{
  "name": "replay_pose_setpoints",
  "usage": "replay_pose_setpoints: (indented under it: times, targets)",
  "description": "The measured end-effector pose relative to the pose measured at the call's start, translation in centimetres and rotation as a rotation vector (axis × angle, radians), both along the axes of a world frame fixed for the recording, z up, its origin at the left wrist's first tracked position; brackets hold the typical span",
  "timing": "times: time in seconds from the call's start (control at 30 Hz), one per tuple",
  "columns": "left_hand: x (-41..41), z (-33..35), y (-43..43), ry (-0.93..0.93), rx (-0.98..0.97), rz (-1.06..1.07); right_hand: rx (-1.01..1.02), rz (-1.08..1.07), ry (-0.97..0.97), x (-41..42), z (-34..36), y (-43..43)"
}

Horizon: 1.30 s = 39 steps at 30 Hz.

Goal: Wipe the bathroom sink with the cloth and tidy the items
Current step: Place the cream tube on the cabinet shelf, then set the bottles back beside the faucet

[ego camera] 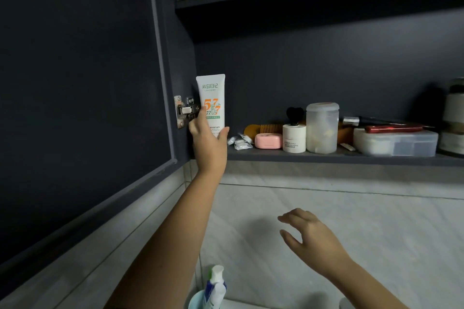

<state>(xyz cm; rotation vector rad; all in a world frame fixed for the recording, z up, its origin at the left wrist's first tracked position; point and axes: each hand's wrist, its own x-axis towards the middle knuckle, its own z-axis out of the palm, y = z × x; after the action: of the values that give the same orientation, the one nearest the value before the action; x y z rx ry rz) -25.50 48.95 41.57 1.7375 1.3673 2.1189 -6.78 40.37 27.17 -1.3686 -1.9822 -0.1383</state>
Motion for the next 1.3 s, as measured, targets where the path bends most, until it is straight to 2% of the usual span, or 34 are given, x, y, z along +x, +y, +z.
replay_pose_setpoints:
  times: [0.33,0.53,0.7,0.9,1.07,1.3]
  targets:
    - [-0.4,-2.0,-2.9,0.046,-0.046,0.055,0.036,-0.008,0.020,-0.2,0.2,-0.8]
    - [-0.4,-10.8,-9.2,0.244,0.094,0.125,0.110,-0.073,-0.028,0.6,-1.4,-4.2]
    - [0.0,-21.1,-14.4,0.449,-0.048,0.035,0.074,-0.176,-0.056,1.9,-5.5,-8.6]
    - [1.6,-30.6,-18.9,0.688,-0.296,-0.187,-0.100,-0.339,-0.005,3.6,-11.9,-15.6]
    - [4.6,-34.3,-21.1,0.730,-0.378,-0.382,-0.249,-0.536,-0.018,6.5,-15.7,-21.8]
    - [12.4,-34.5,-24.1,0.716,-0.264,-0.581,-0.338,-0.765,0.046,13.8,-16.8,-29.5]
